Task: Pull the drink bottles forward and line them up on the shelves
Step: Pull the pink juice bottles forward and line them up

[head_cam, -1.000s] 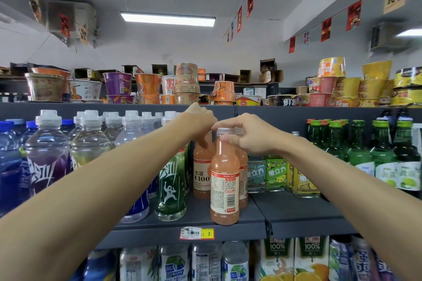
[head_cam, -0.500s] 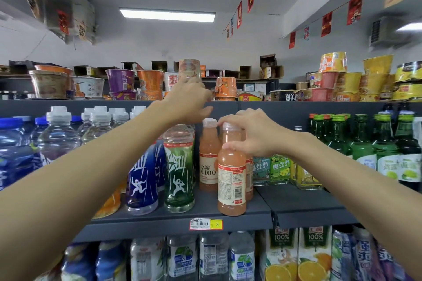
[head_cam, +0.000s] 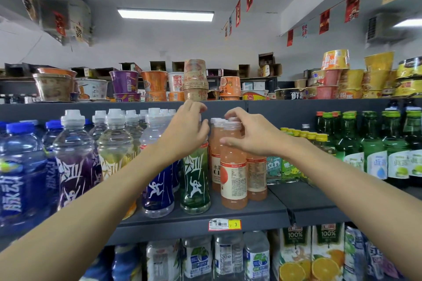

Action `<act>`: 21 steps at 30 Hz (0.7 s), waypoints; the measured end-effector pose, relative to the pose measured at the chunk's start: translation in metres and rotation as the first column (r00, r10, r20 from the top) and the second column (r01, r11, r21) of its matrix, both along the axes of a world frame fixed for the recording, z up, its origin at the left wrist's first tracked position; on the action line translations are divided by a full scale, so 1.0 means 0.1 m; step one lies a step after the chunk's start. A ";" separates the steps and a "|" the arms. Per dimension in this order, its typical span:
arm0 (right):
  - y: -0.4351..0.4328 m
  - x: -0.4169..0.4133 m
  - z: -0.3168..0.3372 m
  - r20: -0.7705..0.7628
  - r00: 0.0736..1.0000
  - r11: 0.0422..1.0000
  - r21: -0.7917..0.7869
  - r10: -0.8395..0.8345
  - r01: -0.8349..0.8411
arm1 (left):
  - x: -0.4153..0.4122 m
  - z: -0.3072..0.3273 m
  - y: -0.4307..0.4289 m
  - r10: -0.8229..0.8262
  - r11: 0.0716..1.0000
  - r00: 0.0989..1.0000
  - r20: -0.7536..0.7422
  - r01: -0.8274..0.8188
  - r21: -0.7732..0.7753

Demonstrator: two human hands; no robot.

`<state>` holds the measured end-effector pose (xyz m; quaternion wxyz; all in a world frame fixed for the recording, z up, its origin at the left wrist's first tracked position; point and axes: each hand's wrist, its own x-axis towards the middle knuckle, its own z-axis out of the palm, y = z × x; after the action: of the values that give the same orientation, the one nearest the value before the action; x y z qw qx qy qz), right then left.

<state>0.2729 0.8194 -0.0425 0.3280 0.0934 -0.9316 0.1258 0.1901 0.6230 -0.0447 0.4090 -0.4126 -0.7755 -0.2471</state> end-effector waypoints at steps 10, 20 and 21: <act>-0.08 0.01 0.16 0.057 0.998 0.993 -0.120 -0.009 0.016 | 0.03 0.01 0.00 -0.009 1.000 1.000 0.021 0.009 -0.006; -0.09 0.00 0.16 0.134 0.990 0.999 -0.019 0.030 -0.028 | 0.03 0.02 -0.02 -0.018 1.000 1.000 0.018 0.018 -0.002; -0.07 0.01 0.17 0.157 0.987 0.999 -0.029 0.045 -0.041 | 0.03 0.02 -0.01 -0.018 1.000 1.000 0.015 0.018 -0.001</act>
<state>0.2735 0.8126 -0.0253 0.2515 0.0991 -0.9508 0.1517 0.1935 0.6216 -0.0428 0.4006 -0.4178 -0.7751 -0.2533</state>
